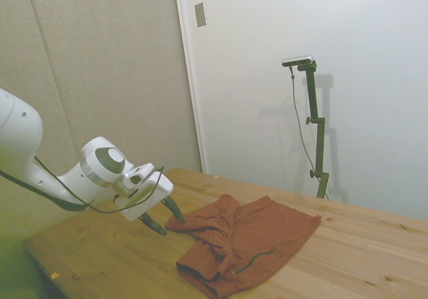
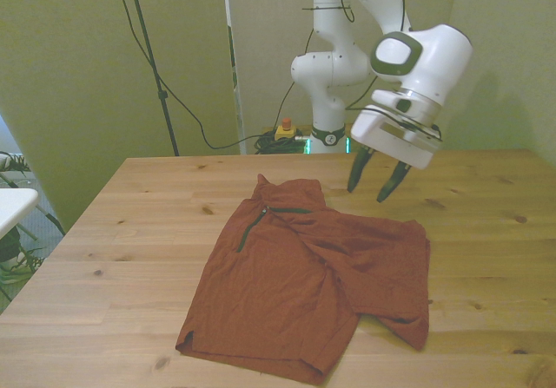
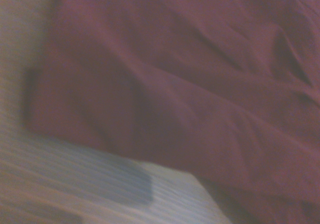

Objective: Fold the shorts

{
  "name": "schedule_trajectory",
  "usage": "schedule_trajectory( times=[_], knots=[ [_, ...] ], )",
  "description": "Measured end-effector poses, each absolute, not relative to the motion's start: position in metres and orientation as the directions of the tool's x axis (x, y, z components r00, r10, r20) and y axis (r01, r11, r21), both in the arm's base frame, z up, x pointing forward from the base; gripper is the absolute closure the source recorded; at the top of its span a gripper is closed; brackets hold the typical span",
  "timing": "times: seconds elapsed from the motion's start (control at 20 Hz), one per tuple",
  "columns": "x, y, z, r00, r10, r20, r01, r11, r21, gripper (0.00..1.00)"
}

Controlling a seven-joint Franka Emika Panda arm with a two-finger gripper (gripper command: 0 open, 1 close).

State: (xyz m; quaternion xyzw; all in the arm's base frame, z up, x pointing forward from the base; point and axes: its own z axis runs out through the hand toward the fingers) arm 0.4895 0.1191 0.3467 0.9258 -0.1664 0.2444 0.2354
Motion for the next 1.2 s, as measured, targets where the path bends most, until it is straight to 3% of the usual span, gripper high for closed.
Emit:
schedule_trajectory(
  times=[0.15, 0.3, 0.9, 1.2],
  knots=[
    [0.497, 0.148, 0.332, 0.804, -0.037, 0.593, -0.340, -0.847, 0.408, 0.00],
    [0.504, 0.158, 0.323, 0.797, 0.010, 0.603, -0.310, -0.851, 0.424, 0.00],
    [0.508, 0.163, 0.322, 0.796, 0.012, 0.605, -0.304, -0.856, 0.417, 0.00],
    [0.511, 0.160, 0.326, 0.800, -0.078, 0.594, -0.346, -0.870, 0.352, 0.00]
  ],
)
